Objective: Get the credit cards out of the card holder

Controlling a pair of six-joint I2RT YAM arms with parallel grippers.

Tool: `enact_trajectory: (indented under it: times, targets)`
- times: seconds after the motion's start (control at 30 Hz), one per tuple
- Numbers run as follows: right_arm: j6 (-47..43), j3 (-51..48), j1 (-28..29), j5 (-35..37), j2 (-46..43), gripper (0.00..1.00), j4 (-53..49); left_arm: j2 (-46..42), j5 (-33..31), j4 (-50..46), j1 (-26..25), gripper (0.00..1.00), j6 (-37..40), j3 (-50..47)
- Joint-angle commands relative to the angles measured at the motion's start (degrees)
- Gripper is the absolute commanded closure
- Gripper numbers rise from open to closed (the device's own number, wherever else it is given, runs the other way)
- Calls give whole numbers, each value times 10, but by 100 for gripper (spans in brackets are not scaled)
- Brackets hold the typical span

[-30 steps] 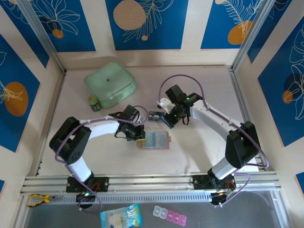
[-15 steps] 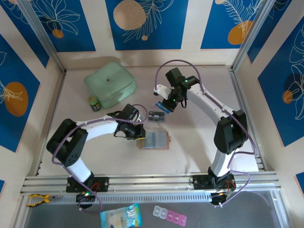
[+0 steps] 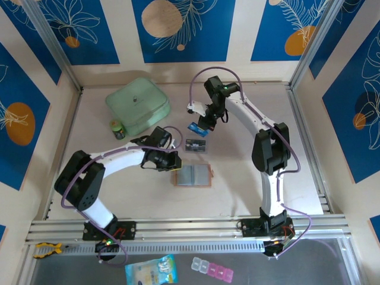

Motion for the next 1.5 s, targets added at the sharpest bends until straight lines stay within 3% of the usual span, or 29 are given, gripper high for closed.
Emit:
enact_trajectory:
  times: [0.0, 0.43, 0.97, 1.47]
  targets:
    - [-32, 28, -4, -22, 23, 100, -37, -14, -1, -24, 7, 86, 8, 10]
    - [-51, 43, -6, -30, 80, 99, -60, -21, -4, -22, 14, 86, 4, -6]
    - [-48, 83, -12, -27, 55, 100, -51, -27, -3, -21, 16, 85, 1, -10]
    - [-49, 60, -6, -59, 109, 99, -34, -36, -7, -11, 15, 85, -7, -30]
